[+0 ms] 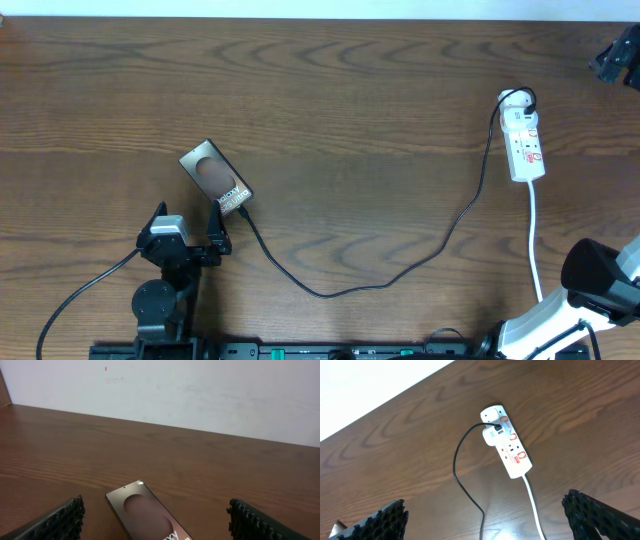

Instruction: Plug charger to phone and switch on socket

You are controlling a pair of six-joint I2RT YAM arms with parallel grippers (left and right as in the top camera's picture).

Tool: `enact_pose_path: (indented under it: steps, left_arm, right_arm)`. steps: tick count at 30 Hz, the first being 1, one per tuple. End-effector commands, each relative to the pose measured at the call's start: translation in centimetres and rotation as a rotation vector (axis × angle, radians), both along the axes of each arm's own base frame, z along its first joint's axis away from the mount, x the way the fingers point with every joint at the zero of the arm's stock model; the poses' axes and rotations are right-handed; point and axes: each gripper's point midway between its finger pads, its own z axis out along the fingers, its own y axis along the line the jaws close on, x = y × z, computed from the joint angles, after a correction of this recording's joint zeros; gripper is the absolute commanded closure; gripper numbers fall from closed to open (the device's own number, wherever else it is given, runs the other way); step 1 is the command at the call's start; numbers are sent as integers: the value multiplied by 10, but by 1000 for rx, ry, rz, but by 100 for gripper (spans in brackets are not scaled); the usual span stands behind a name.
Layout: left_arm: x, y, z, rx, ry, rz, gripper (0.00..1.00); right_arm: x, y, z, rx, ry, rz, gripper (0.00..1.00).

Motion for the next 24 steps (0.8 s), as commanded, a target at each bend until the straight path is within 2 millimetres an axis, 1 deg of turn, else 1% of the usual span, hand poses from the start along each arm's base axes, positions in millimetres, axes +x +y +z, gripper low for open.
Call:
enact_pose_path:
  steps: [1, 9, 13, 17, 20, 22, 24]
  left_arm:
    - [-1, 1, -15, -3, 48, 6, 11]
    - [-1, 1, -15, -2, 47, 6, 11]
    - [-1, 1, -15, -2, 48, 6, 11]
    - [-1, 1, -15, -2, 47, 6, 11]
    - [-1, 1, -15, -3, 47, 6, 11]
    - [-1, 1, -15, -2, 48, 6, 11]
    - [-1, 1, -15, -2, 47, 6, 11]
  right_arm:
    - [0, 2, -1, -3, 5, 12, 1]
    - [0, 1, -1, -3, 5, 11, 1]
    - [-3, -12, -2, -83, 25, -2, 1]
    - [-3, -12, 1, -92, 13, -5, 1]
    - [11, -9, 10, -113, -62, 15, 1]
    - [24, 1, 16, -121, -132, 51, 1]
    - [34, 11, 14, -138, -183, 80, 1]
